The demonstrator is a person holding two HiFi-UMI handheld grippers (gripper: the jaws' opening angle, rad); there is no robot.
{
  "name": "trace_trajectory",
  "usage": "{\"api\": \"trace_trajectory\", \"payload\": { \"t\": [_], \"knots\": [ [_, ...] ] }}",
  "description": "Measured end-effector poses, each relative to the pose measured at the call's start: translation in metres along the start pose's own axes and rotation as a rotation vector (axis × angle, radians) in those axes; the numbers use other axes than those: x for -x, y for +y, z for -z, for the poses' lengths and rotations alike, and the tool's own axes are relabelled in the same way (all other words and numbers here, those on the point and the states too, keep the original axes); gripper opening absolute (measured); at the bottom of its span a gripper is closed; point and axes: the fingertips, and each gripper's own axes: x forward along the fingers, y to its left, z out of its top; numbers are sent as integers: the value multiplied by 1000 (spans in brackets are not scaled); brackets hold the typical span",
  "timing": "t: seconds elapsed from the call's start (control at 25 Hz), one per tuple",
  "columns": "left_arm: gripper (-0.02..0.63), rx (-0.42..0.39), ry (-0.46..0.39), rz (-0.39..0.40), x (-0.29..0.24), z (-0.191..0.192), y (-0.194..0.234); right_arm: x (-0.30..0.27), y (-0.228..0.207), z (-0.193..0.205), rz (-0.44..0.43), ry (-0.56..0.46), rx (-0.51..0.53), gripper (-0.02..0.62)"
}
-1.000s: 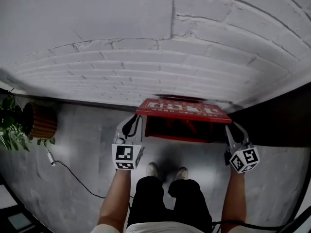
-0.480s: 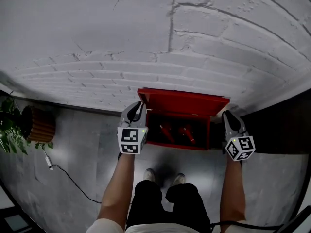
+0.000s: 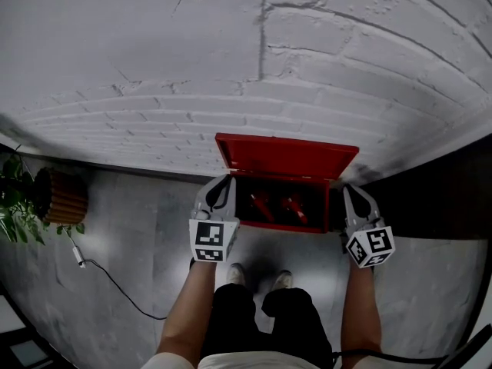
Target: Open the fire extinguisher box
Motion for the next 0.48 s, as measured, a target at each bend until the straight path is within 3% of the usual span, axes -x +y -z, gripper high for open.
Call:
{"api": "trace_trajectory", "payload": {
  "t": [0.28,0.48],
  "knots": [
    [5,17,28,4,32,-3,-15,27,20,-13,-9,-19,-23,8],
    [5,45,24,-2,79,-45,-24,61,53,-51,-47,-10,-10,8]
  ]
}}
